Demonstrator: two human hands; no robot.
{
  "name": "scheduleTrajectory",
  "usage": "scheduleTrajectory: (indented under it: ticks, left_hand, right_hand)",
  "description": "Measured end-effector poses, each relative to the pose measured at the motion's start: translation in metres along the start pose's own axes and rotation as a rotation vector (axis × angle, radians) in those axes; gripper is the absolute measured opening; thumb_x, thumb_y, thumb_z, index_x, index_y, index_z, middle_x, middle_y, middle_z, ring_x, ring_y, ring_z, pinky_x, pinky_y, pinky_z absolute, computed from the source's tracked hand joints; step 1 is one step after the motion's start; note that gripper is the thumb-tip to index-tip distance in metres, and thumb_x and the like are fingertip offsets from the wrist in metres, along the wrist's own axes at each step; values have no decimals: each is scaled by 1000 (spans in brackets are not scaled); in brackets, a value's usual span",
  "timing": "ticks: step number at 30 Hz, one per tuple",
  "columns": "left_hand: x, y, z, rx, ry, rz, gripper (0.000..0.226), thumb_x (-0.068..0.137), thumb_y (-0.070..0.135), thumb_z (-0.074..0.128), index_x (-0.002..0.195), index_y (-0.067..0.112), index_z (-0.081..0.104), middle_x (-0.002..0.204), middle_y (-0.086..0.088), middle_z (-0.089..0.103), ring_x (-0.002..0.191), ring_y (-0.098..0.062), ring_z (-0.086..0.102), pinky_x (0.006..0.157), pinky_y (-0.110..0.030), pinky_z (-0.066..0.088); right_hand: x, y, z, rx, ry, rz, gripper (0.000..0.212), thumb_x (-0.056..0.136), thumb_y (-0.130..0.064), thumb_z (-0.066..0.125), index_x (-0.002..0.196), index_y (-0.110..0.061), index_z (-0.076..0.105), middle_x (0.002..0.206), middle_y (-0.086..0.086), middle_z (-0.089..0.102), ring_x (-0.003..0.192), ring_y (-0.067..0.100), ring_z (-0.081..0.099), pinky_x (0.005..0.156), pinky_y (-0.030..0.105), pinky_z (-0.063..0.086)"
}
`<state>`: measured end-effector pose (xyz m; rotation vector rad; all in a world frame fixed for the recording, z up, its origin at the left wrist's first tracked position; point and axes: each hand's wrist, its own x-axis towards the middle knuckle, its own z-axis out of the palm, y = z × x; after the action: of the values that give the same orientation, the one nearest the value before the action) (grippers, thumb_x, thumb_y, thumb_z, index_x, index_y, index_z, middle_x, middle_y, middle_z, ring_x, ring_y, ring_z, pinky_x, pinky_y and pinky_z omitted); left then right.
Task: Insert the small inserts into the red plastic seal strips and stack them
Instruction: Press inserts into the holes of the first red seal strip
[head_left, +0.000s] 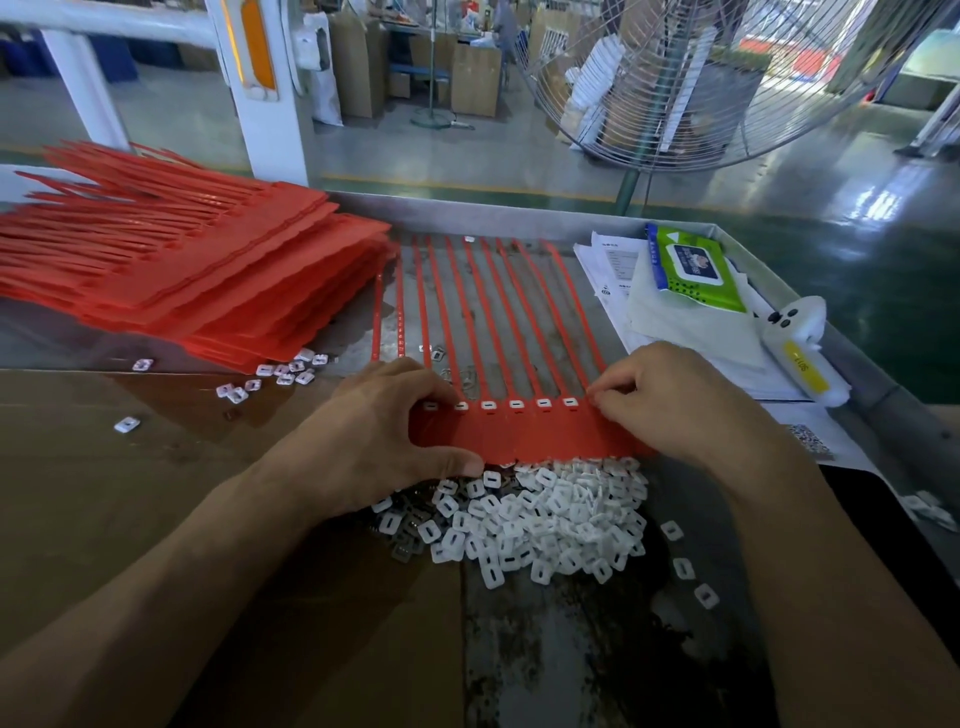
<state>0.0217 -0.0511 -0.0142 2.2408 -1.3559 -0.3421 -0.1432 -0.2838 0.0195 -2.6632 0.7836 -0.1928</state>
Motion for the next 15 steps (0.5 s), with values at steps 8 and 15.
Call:
scheduleTrajectory:
  ticks: [8,15]
  left_hand:
    - [0,-2,-5,73,-8,49,80,65,90,58,131,43,55,127,29,49,117,4,45,99,-25,43]
    - [0,0,-5,93,-15,53,79,66,89,55,131,45,54,128,29,48,117,5,43,98,-24,41]
  right_hand:
    - [-13,-11,-12,243,-366,-318,13,86,-30,83,94,-41,79,87,-8,74,76,9,67,76,37,56]
    - [-19,-19,-8,217,-555,-332,15,83,-37,85,94,-39,76,70,-11,59,61,2,53,60,22,45]
